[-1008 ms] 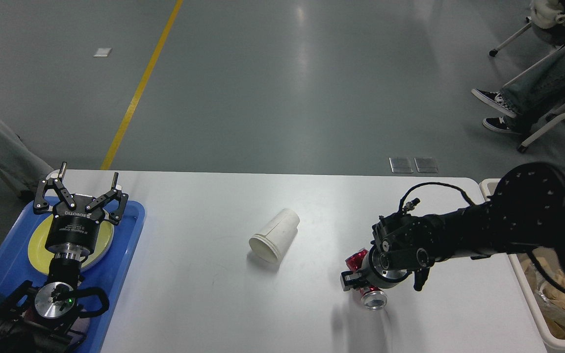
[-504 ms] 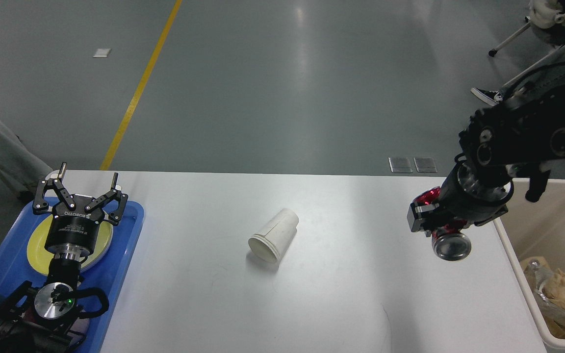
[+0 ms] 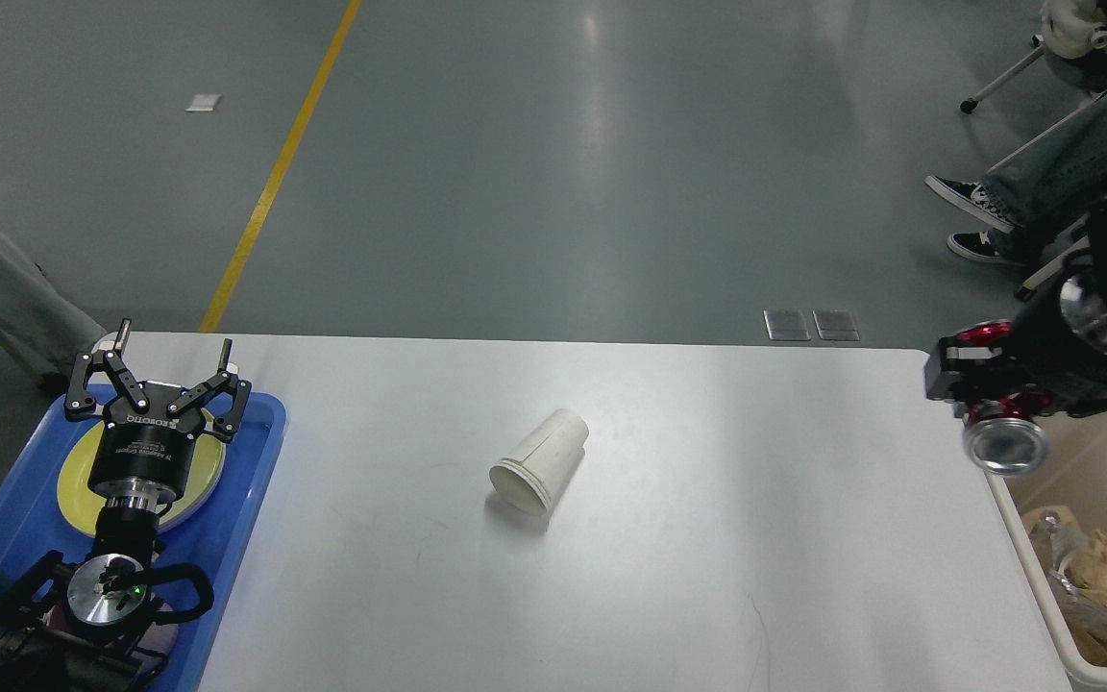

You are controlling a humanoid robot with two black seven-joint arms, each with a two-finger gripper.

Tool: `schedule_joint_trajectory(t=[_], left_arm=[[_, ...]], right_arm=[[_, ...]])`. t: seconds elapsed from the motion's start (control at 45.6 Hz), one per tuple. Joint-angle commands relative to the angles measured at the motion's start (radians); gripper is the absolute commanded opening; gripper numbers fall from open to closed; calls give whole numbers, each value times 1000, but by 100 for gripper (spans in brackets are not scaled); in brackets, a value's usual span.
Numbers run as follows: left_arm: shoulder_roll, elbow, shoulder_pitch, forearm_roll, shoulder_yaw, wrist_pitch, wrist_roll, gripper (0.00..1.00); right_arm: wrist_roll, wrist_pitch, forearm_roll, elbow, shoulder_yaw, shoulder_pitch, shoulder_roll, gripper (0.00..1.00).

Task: Tidy desktop
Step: 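Carry the red can into the white bin and release it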

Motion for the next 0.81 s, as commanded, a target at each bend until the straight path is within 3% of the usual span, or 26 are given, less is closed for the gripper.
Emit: schedule_joint_trajectory(t=[0.0,0.175,0.416,0.592,0.723,0.789], left_arm=[[0,1,1,0,0,0,0,96],[0,1,-1,0,2,0,0,96],[0,1,-1,0,0,0,0,96],[0,1,-1,0,0,0,0,96],[0,1,-1,0,0,0,0,96],[0,1,-1,0,0,0,0,96]], right_arm=[[-1,-65,-7,-113,-69,-129,-135,0],[-1,-82,-17,-469,6,-474,-281,0],[-1,-99,-17,-984,348,-1049,-335,0],[1,-231,-17,-1164,441,-1290,-303,0],[-1,-381,-7,-1286,497,-1499,-198,0],[-2,-404,-2,-1388,536,-1591,-135,0]])
